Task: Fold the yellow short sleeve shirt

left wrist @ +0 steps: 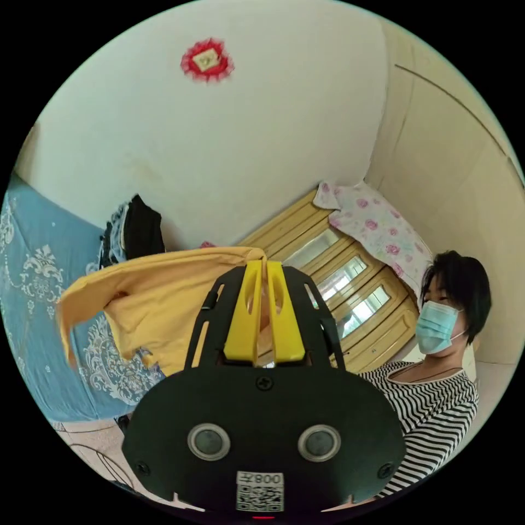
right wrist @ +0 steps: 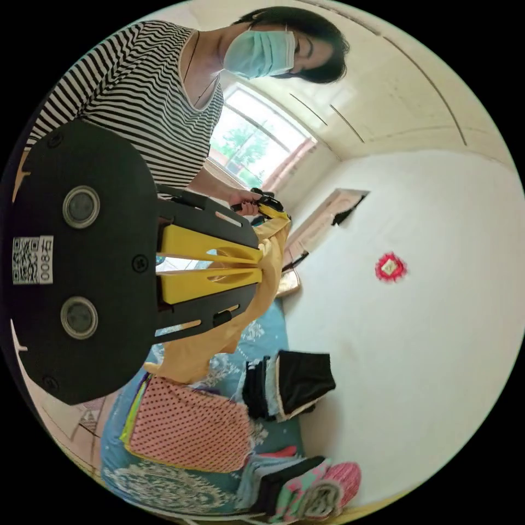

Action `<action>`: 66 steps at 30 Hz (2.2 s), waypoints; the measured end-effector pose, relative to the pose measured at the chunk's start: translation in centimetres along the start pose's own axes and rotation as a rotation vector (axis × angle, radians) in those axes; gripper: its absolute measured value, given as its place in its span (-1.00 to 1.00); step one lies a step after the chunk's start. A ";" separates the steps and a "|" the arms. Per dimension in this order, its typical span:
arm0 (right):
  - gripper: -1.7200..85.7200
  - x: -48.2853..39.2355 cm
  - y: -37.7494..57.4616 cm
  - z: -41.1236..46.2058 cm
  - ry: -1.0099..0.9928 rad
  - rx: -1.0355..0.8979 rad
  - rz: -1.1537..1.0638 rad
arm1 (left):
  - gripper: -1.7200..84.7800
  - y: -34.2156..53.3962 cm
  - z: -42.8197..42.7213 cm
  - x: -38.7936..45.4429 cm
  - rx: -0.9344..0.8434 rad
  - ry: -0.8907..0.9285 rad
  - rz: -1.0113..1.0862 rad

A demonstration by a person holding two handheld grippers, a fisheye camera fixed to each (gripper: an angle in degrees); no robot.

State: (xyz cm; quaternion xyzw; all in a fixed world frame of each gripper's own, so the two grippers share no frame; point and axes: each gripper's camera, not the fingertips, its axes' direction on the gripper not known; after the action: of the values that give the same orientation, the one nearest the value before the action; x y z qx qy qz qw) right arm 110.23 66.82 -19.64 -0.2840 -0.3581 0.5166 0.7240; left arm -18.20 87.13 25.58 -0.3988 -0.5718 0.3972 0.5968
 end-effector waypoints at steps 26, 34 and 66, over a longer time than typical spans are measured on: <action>-0.94 -20.3 -24.4 33.4 -0.404 -0.301 -0.361 | -0.93 17.3 -45.0 -0.4 0.462 -0.384 0.238; -0.94 -20.1 -32.9 47.5 -0.231 -0.304 -0.301 | -0.92 10.9 -47.7 -17.2 0.387 -0.352 0.149; -0.95 2.3 -45.0 107.5 0.393 -0.954 0.472 | -0.76 13.5 -32.3 -89.1 -0.373 -0.689 -0.873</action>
State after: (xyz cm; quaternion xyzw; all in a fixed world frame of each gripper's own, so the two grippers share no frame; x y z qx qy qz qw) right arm 47.90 59.72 78.59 -0.7428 -0.3371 0.3831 0.4335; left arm 11.10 8.50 -20.47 -0.0726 -0.9045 0.1140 0.4045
